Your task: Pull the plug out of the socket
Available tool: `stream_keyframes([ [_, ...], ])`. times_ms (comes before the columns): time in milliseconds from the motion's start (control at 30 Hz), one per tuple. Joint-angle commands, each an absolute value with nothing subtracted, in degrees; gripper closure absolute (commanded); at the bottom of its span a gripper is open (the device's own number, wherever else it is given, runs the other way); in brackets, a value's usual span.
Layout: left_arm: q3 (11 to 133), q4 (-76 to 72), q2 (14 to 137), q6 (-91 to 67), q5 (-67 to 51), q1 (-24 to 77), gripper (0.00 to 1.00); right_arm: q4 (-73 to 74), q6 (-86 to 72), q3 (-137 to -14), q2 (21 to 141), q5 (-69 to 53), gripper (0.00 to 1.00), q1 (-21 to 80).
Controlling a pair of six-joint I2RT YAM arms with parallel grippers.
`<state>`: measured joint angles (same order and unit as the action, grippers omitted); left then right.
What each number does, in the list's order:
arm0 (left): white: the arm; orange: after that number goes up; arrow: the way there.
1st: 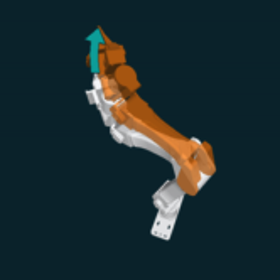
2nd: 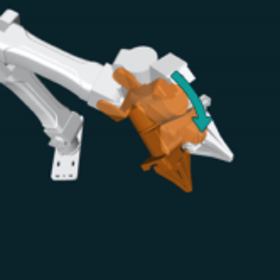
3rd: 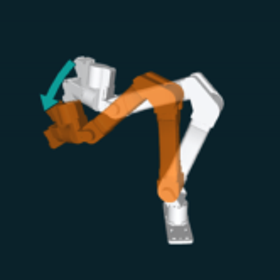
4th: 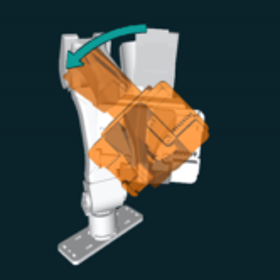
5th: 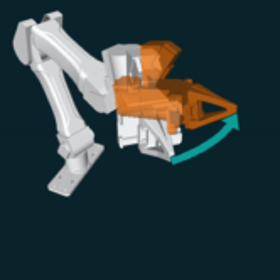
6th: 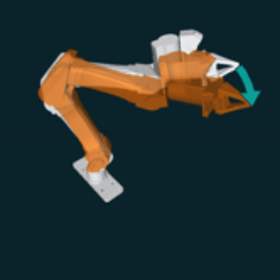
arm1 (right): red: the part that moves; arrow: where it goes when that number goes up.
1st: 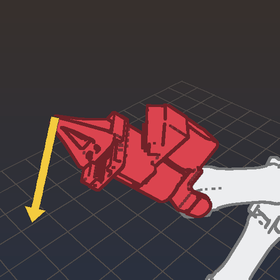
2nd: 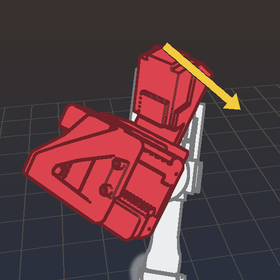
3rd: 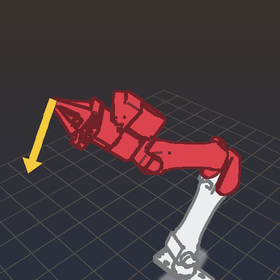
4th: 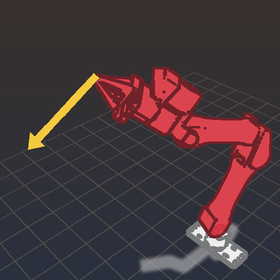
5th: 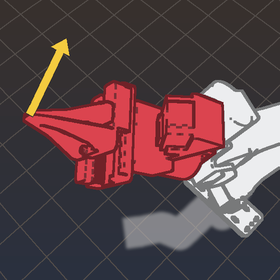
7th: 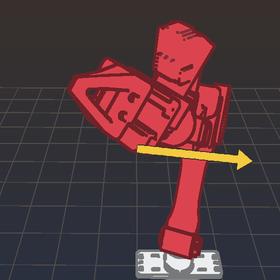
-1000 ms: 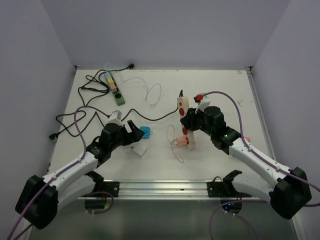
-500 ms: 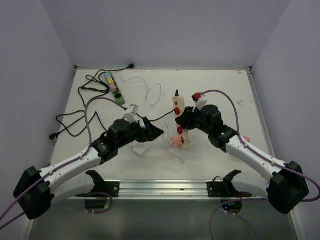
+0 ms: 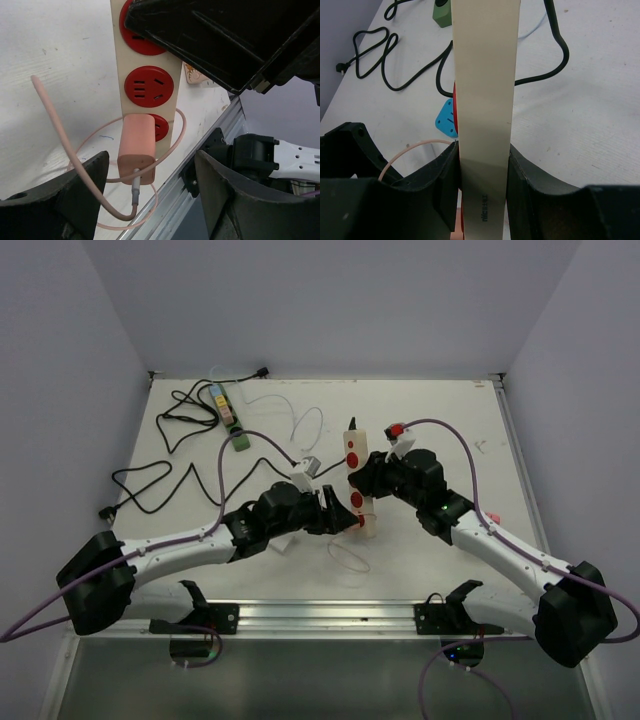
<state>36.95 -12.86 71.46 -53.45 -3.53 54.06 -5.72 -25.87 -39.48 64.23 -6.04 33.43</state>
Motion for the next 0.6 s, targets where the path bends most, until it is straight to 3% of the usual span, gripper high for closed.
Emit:
stream_keyframes([
  [0, 40.07, -15.82, 72.86, -53.61, -1.41, 55.10, 0.29, -13.10, -27.33, -41.40, 62.49, -7.29, 1.00, 33.66],
  [367, 40.25, -16.00, 75.32, -53.96, -0.88, 56.42, 0.52, -13.18, -27.77, -41.05, 61.70, -7.47, 1.00, 33.66],
  [567, 39.64, -16.26, 74.01, -53.61, -0.62, 56.60, 0.79, -12.92, -26.03, -40.52, 61.79, -6.42, 1.00, 33.66],
])
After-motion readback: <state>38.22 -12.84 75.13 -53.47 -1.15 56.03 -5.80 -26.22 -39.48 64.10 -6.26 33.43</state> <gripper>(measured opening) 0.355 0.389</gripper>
